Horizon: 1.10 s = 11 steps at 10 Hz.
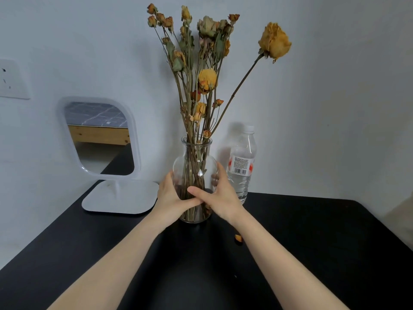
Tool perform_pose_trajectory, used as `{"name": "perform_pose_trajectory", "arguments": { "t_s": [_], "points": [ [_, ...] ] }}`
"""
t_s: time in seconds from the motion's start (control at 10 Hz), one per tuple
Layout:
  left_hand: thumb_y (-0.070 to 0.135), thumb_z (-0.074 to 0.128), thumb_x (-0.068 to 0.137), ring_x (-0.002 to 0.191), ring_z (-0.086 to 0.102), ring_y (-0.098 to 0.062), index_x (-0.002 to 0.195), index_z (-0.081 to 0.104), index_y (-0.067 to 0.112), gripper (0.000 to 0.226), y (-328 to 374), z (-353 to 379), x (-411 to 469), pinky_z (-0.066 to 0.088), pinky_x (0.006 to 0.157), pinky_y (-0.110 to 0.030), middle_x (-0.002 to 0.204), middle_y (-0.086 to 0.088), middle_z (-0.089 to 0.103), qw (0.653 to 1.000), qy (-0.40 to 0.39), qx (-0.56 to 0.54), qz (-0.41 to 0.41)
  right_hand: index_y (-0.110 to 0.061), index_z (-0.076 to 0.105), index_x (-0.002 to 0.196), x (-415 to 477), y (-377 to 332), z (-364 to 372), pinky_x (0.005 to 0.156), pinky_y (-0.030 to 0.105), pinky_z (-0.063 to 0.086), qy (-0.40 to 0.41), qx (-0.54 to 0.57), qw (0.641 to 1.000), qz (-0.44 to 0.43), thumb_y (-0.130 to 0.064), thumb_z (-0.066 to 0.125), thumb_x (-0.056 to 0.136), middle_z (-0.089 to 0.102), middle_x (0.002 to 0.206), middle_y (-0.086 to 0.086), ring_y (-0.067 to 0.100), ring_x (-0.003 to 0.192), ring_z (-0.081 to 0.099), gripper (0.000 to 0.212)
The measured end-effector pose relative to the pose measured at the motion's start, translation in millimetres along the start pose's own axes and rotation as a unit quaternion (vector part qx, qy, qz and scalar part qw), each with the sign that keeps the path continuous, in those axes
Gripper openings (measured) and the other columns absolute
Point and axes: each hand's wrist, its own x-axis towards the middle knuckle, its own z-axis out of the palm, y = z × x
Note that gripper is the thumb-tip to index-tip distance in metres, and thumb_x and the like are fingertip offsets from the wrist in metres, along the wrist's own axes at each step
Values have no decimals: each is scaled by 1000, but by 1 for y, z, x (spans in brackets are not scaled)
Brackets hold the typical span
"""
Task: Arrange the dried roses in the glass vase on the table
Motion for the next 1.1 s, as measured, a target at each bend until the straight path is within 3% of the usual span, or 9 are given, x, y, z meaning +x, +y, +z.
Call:
{"name": "perform_pose_trajectory", "arguments": {
  "t_s": [0.2, 0.3, 0.5, 0.6, 0.7, 0.8, 0.9, 1.0, 1.1],
  "points": [
    [33, 84, 61, 126, 39, -18, 137, 30, 24, 94, -4, 0, 13, 38, 105, -47, 133, -3, 39, 1000, -14, 2, -4, -39, 24, 130, 12, 8, -1, 86, 3, 36, 10, -17, 1000, -4, -28, 78, 74, 44, 107, -30, -12, 105, 46, 79],
    [31, 83, 63, 128, 38, -18, 140, 28, 23, 95, -5, 0, 19, 37, 106, -47, 134, -3, 39, 1000, -19, 10, -5, -45, 22, 116, 16, 11, -1, 69, -9, 34, 14, -18, 1000, -15, -24, 78, 75, 43, 103, -31, -34, 88, 43, 73],
    [29, 82, 64, 128, 37, -17, 140, 28, 22, 93, -6, 0, 24, 35, 108, -46, 135, -3, 40, 1000, -24, 9, -1, -40, 23, 122, 23, 16, 0, 69, -9, 34, 18, -22, 1000, -10, -24, 78, 75, 41, 103, -33, -34, 87, 43, 74],
    [27, 82, 65, 127, 38, -16, 137, 30, 25, 89, -6, 0, 26, 35, 108, -44, 133, -3, 40, 1000, -21, 11, 3, -28, 23, 139, 24, 14, 2, 84, 4, 36, 19, -21, 1000, -9, -28, 77, 75, 45, 110, -27, -13, 101, 47, 84],
    [28, 81, 65, 128, 36, -16, 139, 28, 25, 91, -8, 1, 28, 34, 109, -43, 134, -4, 39, 1000, -24, 12, 1, -23, 24, 140, 25, 15, 1, 90, 13, 37, 20, -22, 999, -13, -27, 77, 75, 47, 118, -17, -4, 107, 45, 84],
    [32, 81, 63, 128, 36, -16, 139, 28, 24, 93, -8, 1, 29, 35, 108, -44, 133, -3, 39, 1000, -24, 12, -8, -27, 25, 138, 26, 16, 2, 73, -4, 35, 21, -23, 1000, -5, -29, 77, 75, 44, 107, -28, -24, 92, 44, 82],
    [42, 81, 51, 127, 39, -16, 139, 28, 25, 103, -4, 1, 27, 37, 107, -44, 134, -1, 39, 999, -32, -2, -26, -38, 23, 128, 24, 17, 4, 71, -8, 34, 28, -30, 999, 10, -29, 76, 76, 42, 105, -32, -30, 91, 42, 75],
    [40, 82, 47, 127, 40, -17, 139, 27, 22, 109, 5, -1, 25, 38, 106, -45, 137, -3, 40, 998, -44, -20, -43, -29, 24, 138, 20, 11, 6, 101, 17, 40, 28, -20, 999, 17, -27, 76, 76, 46, 127, -14, 1, 121, 44, 80],
    [28, 85, 59, 128, 39, -22, 139, 27, 14, 100, 6, 4, 15, 34, 109, -44, 136, -6, 41, 1000, -6, 14, -8, -18, 19, 146, 10, 4, 6, 111, 41, 35, 27, -5, 1000, 15, -20, 72, 80, 42, 143, 3, 17, 133, 40, 84]
  ]
}}
